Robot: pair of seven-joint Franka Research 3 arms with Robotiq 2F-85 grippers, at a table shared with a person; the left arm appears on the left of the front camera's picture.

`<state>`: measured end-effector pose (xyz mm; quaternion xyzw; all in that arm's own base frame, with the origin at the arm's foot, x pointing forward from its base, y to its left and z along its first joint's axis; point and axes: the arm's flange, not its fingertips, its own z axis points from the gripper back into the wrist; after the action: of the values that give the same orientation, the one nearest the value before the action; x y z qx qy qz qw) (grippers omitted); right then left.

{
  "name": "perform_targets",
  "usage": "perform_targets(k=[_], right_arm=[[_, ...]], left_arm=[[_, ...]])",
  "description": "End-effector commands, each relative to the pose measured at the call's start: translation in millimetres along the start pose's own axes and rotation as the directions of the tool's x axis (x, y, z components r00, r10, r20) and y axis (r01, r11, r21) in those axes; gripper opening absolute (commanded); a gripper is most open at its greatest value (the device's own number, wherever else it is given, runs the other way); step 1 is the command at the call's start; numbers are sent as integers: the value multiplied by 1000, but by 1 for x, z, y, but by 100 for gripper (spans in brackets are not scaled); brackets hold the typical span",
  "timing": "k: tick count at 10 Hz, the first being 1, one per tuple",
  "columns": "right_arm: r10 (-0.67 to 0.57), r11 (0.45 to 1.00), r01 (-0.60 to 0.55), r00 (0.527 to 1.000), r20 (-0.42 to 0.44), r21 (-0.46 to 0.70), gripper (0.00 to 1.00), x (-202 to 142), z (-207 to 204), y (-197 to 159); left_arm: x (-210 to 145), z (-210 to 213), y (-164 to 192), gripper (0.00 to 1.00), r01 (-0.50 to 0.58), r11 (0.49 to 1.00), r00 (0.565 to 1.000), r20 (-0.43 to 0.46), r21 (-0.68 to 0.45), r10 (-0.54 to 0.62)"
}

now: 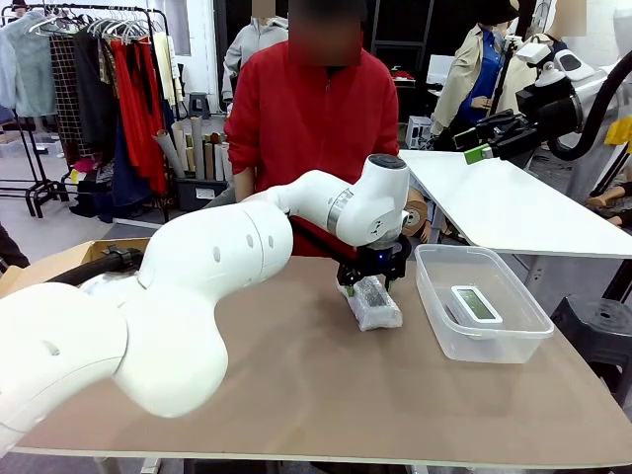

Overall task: Separate and place wrapped and unwrapped clocks.
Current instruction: Pick up the Digital clock indicated by the person.

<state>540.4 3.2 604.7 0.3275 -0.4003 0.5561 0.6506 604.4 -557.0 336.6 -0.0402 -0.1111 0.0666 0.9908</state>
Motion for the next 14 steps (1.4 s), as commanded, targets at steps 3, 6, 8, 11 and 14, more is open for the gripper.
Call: perform_targets(k=[3, 6, 8, 11, 14], right_arm=[[18, 1000, -18, 1000, 4, 6, 100, 1, 1, 1], [18, 1000, -18, 1000, 4, 6, 100, 1, 1, 1], [18, 1000, -18, 1000, 4, 6, 100, 1, 1, 1], [18, 1000, -18, 1000, 4, 6, 100, 1, 1, 1], [18, 1000, -18, 1000, 4, 6, 100, 1, 1, 1]], left_arm=[[9, -18, -6, 100, -22, 1000, 999, -34, 8, 23], [10, -24, -5, 80, 10, 1000, 1000, -27, 12, -10], [10, -22, -3, 40, 9, 1000, 999, -37, 7, -8], [5, -9, 6, 0, 13, 1000, 998, -62, 28, -11], [-13, 23, 21, 0, 40, 997, 997, -66, 60, -36]])
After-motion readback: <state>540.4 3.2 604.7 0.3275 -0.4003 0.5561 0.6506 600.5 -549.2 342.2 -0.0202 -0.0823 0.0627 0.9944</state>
